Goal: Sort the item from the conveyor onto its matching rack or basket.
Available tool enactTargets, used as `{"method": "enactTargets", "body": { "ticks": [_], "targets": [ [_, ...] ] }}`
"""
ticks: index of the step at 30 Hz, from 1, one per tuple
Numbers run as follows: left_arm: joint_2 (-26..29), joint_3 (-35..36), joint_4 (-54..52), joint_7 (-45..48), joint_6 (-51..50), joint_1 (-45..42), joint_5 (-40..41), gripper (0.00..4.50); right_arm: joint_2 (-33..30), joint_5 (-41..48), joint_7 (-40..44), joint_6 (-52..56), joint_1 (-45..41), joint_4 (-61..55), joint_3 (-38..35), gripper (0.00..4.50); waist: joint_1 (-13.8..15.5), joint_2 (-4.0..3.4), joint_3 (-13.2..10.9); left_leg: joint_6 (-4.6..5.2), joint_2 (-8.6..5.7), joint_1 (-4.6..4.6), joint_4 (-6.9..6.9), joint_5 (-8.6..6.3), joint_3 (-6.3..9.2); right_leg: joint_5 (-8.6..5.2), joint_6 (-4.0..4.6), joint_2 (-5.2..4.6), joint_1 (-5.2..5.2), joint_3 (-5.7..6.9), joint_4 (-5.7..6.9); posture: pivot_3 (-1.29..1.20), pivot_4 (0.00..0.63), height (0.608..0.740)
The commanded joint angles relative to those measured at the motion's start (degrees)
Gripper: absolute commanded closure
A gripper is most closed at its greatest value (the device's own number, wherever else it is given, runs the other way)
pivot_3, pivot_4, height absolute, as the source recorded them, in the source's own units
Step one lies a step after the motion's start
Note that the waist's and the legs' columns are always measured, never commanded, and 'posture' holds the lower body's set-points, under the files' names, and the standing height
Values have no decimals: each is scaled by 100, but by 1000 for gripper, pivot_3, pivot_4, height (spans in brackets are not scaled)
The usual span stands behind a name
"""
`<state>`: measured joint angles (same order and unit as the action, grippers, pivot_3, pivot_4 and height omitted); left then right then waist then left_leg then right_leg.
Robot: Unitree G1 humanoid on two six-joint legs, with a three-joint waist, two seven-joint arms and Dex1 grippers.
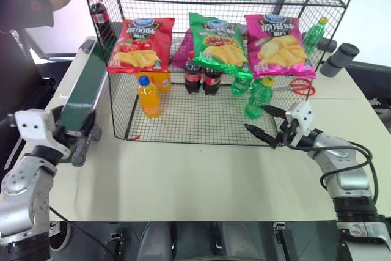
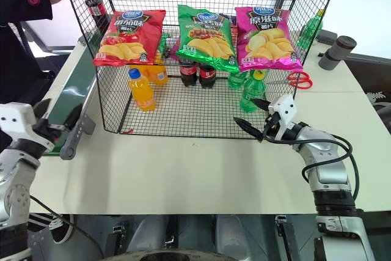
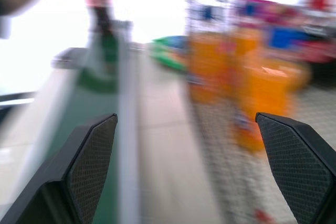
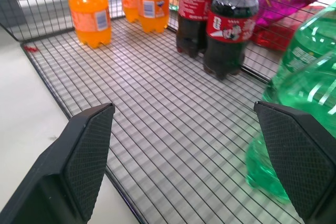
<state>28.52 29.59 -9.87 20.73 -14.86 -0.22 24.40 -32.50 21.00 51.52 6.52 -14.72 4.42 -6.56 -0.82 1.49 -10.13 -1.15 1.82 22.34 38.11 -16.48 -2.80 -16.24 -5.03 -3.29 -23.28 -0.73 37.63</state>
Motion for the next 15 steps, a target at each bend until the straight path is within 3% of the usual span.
{"method": "enactTargets", "body": {
  "ticks": [1, 15],
  "targets": [
    [-175, 264, 226, -542, 239, -255, -135, 0, 154, 144, -99, 132, 46, -792, 151, 83, 7, 2, 1, 0, 0, 0, 0, 0, 1, 0, 0, 0, 0, 1, 0, 0, 150, 740],
    [-469, -113, 916, -1184, 599, -611, -772, 0, 897, 152, -567, 629, 216, -1851, 929, 83, -2, 12, 7, -1, 0, 1, 0, 0, 3, 0, 0, -6, -2, 3, 4, 0, 150, 740]
  ]
}}
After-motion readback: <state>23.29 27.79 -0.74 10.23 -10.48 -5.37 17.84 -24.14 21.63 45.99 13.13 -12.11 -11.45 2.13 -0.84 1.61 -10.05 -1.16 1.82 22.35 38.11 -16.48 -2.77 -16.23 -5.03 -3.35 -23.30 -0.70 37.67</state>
